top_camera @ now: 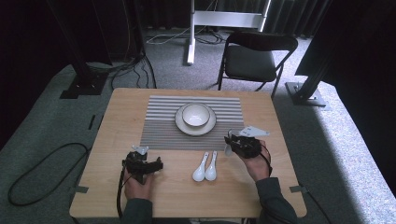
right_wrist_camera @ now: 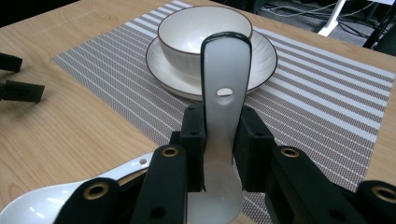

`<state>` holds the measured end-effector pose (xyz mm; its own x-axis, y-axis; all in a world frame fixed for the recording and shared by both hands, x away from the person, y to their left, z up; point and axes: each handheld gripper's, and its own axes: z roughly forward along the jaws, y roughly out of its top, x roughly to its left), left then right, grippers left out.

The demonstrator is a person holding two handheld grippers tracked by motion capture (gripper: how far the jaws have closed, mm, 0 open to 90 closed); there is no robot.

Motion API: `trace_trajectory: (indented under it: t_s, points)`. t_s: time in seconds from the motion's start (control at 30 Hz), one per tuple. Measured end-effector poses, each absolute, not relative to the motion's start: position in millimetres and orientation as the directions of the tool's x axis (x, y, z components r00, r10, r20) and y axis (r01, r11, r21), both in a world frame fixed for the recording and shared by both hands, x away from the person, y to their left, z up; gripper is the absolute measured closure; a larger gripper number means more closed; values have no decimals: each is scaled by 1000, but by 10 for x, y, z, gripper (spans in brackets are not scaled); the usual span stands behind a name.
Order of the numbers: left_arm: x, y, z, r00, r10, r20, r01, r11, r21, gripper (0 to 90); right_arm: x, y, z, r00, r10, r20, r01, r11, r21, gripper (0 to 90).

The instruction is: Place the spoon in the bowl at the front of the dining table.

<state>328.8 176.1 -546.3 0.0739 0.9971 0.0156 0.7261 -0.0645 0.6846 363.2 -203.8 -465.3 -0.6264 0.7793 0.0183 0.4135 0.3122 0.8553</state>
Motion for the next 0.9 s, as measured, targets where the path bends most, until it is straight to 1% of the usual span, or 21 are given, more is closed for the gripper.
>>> trace_trajectory:
  t_s: [0.33,0.7,0.9]
  points:
    - [3288,1761,-5463,74,997,15,726,-64,685,26,3715,-1988,-4599,-630,776,29,408,299,863,751]
    - [3290,1760,-5465,72,997,14,723,-62,688,26,3876,-1829,-4515,-649,761,-10,385,339,859,752]
    - [3289,1762,-5464,74,997,16,725,-65,686,26,3979,-1738,-4473,-651,759,9,388,322,864,752]
